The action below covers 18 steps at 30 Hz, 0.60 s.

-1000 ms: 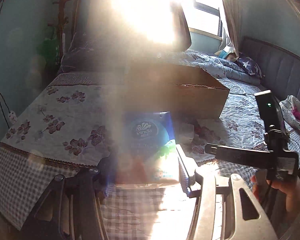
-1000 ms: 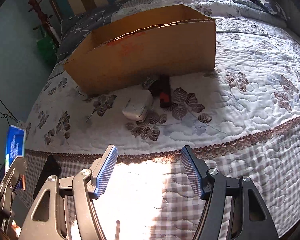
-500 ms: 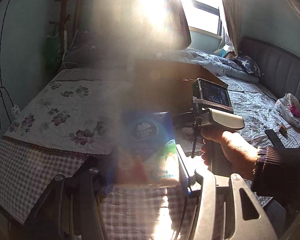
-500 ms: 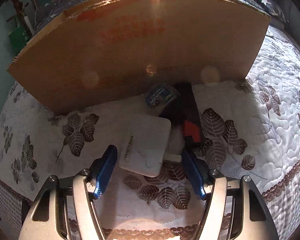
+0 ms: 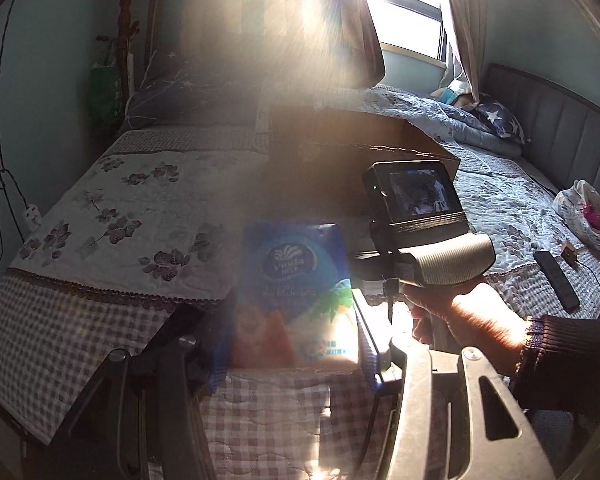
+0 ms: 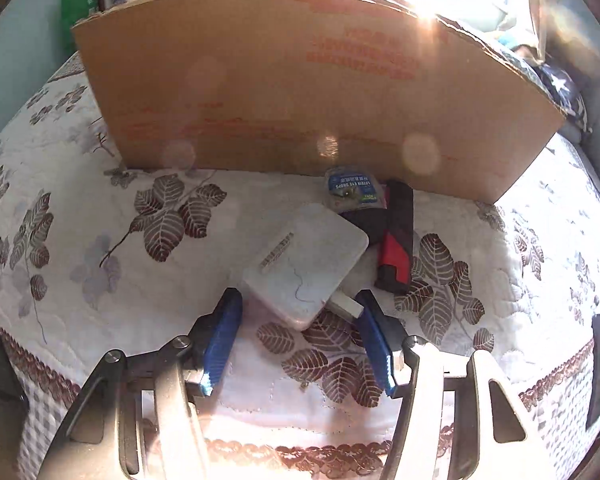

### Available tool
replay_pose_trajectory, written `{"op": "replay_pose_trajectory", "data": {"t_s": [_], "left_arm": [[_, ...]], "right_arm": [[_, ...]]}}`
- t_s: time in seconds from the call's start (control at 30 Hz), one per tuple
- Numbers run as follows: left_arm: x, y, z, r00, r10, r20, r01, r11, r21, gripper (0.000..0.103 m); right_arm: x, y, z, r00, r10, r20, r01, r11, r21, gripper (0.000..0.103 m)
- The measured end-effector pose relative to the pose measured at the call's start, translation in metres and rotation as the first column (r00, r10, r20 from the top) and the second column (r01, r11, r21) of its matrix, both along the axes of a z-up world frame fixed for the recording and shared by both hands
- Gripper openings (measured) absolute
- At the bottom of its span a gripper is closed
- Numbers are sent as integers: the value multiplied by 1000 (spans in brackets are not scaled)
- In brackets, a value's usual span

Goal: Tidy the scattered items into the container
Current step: 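Close the right gripper on the white plastic case and lift it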

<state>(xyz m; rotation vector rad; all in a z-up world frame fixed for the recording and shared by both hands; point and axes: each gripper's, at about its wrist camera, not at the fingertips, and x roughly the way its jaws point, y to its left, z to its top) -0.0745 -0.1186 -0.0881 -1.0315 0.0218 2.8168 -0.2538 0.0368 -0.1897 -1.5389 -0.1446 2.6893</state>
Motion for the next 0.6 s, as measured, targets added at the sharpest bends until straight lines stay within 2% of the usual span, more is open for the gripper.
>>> {"op": "replay_pose_trajectory", "data": {"t_s": [0.1, 0.27, 0.43, 0.5, 0.6], "left_arm": [[-1, 3, 3, 1000, -4, -1, 4, 1000, -8, 103], [-3, 8, 9, 1000, -12, -6, 12, 999, -31, 103], [-6, 14, 7, 1000, -15, 3, 15, 999, -41, 103], [-7, 16, 7, 1000, -19, 5, 20, 999, -44, 103], [-7, 19, 7, 1000, -28, 6, 28, 998, -48, 103]], "right_arm": [[7, 3, 1, 1000, 7, -15, -7, 1000, -13, 59], [-6, 9, 10, 999, -43, -4, 43, 998, -41, 60], [-29, 13, 12, 993, -88, 73, 94, 991, -93, 60], [-37, 14, 8, 990, -102, 101, 111, 990, -88, 60], [-43, 12, 8, 992, -86, 98, 93, 993, -69, 57]]}}
